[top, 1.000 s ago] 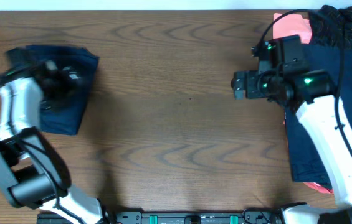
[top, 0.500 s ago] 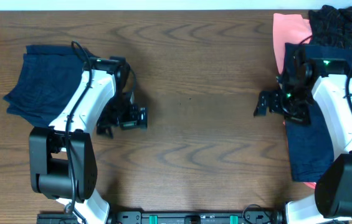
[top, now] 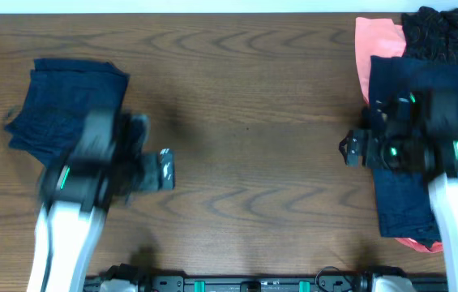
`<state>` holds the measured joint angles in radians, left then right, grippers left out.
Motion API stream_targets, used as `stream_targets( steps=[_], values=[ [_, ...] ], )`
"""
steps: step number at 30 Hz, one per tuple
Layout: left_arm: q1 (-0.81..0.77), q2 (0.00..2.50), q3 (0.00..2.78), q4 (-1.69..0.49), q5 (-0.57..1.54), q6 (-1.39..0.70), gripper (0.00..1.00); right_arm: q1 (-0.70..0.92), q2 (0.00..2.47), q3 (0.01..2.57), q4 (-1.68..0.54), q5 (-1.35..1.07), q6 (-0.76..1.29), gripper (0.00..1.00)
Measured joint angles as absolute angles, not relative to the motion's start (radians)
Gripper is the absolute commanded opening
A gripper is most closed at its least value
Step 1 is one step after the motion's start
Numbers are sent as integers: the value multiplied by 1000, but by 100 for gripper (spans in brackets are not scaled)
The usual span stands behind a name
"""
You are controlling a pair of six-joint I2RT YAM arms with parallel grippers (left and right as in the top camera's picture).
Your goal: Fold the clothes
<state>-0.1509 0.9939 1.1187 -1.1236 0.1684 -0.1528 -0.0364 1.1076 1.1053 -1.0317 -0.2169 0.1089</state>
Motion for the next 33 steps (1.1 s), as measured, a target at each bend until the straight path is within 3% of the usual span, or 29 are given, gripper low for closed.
stream_targets(
  steps=[6, 15, 25, 33],
  values=[
    [-151, 531, 1012, -1002, 143, -153, 98, -17, 649, 918, -833, -125, 113, 99],
    [-151, 166, 1004, -987, 130, -153, 98, -17, 350, 887, -943, -85, 113, 99],
    [-151, 106, 1003, -987, 127, -153, 98, -17, 316, 881, -1179, -77, 113, 99],
    [-151, 105, 1002, -987, 127, -153, 98, -17, 315, 879, -1193, -74, 113, 99]
  ],
)
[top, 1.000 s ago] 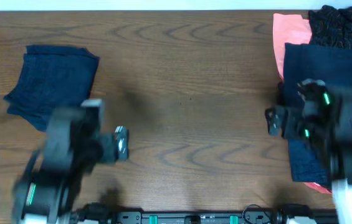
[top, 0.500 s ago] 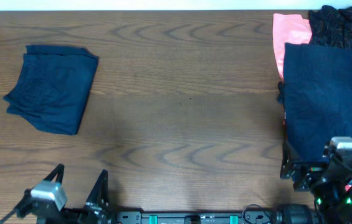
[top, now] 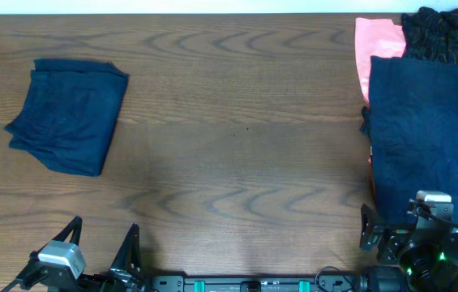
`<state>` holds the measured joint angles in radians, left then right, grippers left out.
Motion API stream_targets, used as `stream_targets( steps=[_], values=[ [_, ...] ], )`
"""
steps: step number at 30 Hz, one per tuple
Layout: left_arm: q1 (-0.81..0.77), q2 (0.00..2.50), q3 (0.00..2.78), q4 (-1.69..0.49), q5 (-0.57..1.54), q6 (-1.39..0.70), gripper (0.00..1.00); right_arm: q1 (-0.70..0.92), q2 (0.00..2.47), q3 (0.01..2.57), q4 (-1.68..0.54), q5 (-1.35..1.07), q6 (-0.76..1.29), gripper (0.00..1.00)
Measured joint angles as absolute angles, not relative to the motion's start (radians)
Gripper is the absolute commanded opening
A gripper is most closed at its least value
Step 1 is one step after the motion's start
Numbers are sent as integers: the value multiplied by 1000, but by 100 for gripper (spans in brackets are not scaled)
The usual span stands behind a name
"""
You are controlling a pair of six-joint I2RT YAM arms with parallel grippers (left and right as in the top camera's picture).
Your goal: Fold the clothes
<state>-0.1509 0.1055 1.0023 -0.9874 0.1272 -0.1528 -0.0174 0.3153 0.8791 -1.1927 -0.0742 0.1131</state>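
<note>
A folded navy garment (top: 70, 113) lies at the far left of the wooden table (top: 237, 146). On the right side a large navy garment (top: 423, 138) lies spread flat on top of a pile. My left gripper (top: 103, 242) sits at the near left edge, open, with nothing between its fingers and well clear of the folded piece. My right gripper (top: 391, 231) sits at the near right edge, just below the spread navy garment. Its fingers blend into the dark cloth and arm.
A pink garment (top: 378, 40) and a black lacy garment (top: 443, 32) lie at the back right, partly under the navy one. A sliver of orange-red cloth (top: 370, 162) shows at that garment's left edge. The arm bases line the near edge.
Both arms have drawn back to the near table edge. The left was beside the folded navy garment, the right over the spread navy garment. The clothes lie as before.
</note>
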Motion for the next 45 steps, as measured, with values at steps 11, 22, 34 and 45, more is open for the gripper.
stream_targets(
  steps=[11, 22, 34, 45],
  values=[
    [-151, 106, 997, -987, 127, -153, 98, 32, 46, 625, -841, -78, 104, 99],
    [-151, 105, 995, -987, 127, -153, 98, 42, 11, 205, -113, -97, 77, 99],
    [-151, 105, 995, -988, 127, -153, 98, 42, 11, 9, -56, -97, -31, 99],
    [-151, 106, 994, -988, 127, -153, 98, 42, 13, 7, -62, -97, -41, 99]
  ],
)
